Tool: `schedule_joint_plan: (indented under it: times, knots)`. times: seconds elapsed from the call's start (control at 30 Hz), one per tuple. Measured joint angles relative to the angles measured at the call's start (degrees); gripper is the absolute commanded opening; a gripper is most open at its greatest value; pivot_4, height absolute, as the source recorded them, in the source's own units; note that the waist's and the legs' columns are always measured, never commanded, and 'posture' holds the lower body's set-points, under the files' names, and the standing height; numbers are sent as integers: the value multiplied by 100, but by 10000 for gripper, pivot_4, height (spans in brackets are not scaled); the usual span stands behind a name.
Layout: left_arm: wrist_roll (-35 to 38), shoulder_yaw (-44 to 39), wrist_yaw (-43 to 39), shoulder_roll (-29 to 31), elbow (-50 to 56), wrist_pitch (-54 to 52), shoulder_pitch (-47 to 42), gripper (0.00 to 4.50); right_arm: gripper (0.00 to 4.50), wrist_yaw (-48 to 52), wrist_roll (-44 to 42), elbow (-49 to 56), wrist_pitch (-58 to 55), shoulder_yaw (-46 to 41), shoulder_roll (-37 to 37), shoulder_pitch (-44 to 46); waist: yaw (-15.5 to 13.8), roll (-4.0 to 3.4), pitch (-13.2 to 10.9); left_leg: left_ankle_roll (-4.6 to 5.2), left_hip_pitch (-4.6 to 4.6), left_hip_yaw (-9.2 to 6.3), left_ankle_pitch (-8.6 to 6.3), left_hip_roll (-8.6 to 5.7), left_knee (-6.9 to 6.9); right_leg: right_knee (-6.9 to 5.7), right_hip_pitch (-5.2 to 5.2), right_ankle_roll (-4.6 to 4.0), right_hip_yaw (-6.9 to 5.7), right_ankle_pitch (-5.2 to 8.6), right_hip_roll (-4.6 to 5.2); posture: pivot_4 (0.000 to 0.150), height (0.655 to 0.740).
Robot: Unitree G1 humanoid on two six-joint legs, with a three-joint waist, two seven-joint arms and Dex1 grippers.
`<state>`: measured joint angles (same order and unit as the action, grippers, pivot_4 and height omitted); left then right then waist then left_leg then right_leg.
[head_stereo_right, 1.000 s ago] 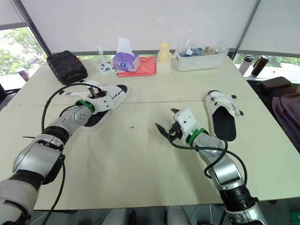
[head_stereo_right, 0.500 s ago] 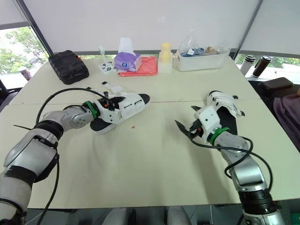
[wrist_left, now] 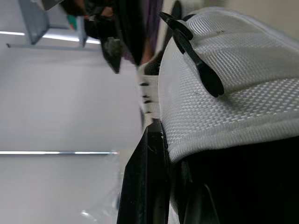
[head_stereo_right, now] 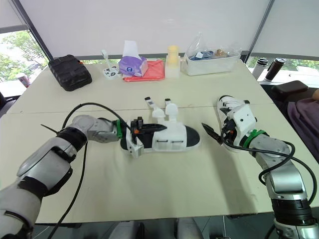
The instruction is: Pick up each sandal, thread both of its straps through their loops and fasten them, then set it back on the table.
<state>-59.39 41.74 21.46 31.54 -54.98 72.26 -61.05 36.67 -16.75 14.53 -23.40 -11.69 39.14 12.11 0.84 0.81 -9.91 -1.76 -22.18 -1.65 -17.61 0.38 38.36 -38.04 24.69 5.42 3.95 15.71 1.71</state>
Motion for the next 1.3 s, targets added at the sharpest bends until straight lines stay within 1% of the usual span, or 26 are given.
schedule_joint_plan:
  times: [0.2,0.47,0.5,0.57,0.6,0.63,0.73,0.77,0.8,0.9,0.97,1.03,1.1,1.17,1.2,1.3]
  knots:
    - [-197,15,0,468,467,217,128,574,45000,193,-273,342,-253,-48,60,-67,-23,0,0,0,-2,0,0,0,3,0,-1,0,0,0,2,1500,7400]
    - [-203,12,-11,401,613,128,291,574,45000,177,-331,371,-379,174,-68,-73,-26,0,1,5,-6,-2,-3,-1,25,-5,-5,0,-2,0,3,1500,7400]
    - [-203,12,-14,390,617,101,291,3540,45000,172,-333,371,-381,209,-91,-73,-25,0,1,9,-9,-3,-5,0,33,-7,-5,0,-3,0,2,1500,7400]
    - [-198,11,-42,374,621,72,292,10929,45000,155,-334,371,-381,233,-102,-73,-25,0,1,15,-15,-4,-8,0,50,-12,-5,0,-5,0,2,1500,7400]
    - [-189,8,-77,367,621,68,292,16165,45000,149,-333,371,-380,233,-102,-72,-25,0,1,17,-15,-4,-10,0,55,-14,-7,0,-5,0,2,1500,7400]
    - [-180,4,-121,368,632,56,294,20081,45000,146,-333,371,-380,233,-102,-72,-24,0,1,17,-15,-4,-10,0,58,-14,-8,2,-5,-1,2,1500,7400]
    - [-185,-20,-132,411,821,-27,366,36854,45000,141,-330,370,-379,233,-102,-72,-21,-1,1,18,-15,-5,-10,0,62,-15,-10,4,-5,-2,2,1500,7400]
    - [-185,-27,-134,413,880,-45,400,41678,45000,141,-329,369,-378,235,-102,-72,-17,-1,1,18,-15,-5,-11,0,62,-15,-9,4,-5,-2,1,1500,7400]
    - [-183,-28,-148,411,923,-45,424,44771,45000,140,-327,365,-378,236,-102,-70,-14,-1,1,18,-15,-5,-11,1,62,-16,-9,4,-5,-2,0,1500,7400]
    - [50,-94,-404,450,918,-31,440,44771,45000,130,-319,291,-376,243,-145,-21,-10,-2,2,18,-14,-5,-11,1,64,-17,-10,4,-5,-2,0,1500,7400]
    - [520,-140,-862,488,670,9,468,44771,45000,124,-316,217,-376,262,-198,53,4,-2,2,18,-13,-5,-11,2,65,-18,-10,4,-5,-2,-2,1500,7400]
    - [1295,-291,-1488,699,503,75,599,44771,45000,114,-284,123,-369,295,-203,92,22,-2,3,19,-13,-5,-11,7,65,-18,-10,4,-5,-2,-5,1500,7400]
    - [2282,-458,-2140,949,577,30,872,44771,45000,101,-250,43,-355,354,-217,122,24,-5,4,20,-13,-5,-11,9,65,-18,-9,4,-5,-2,-4,1500,7400]
    - [3305,-593,-2779,1175,967,-191,1292,44771,45000,97,-231,-35,-285,394,-255,152,16,-5,4,20,-13,-5,-11,13,67,-18,-10,4,-5,-2,0,1500,7400]
    - [3507,-631,-2903,1205,1061,-248,1393,44771,45000,96,-226,-44,-261,401,-262,148,13,-6,4,20,-13,-5,-11,13,68,-18,-10,4,-5,-2,0,1500,7400]
    - [4910,-1071,-3612,1410,2165,-1226,2353,44771,45000,95,-215,-214,-184,468,-356,254,16,-8,6,21,-14,-7,-12,29,70,-20,-10,4,-4,-2,5,1500,7400]
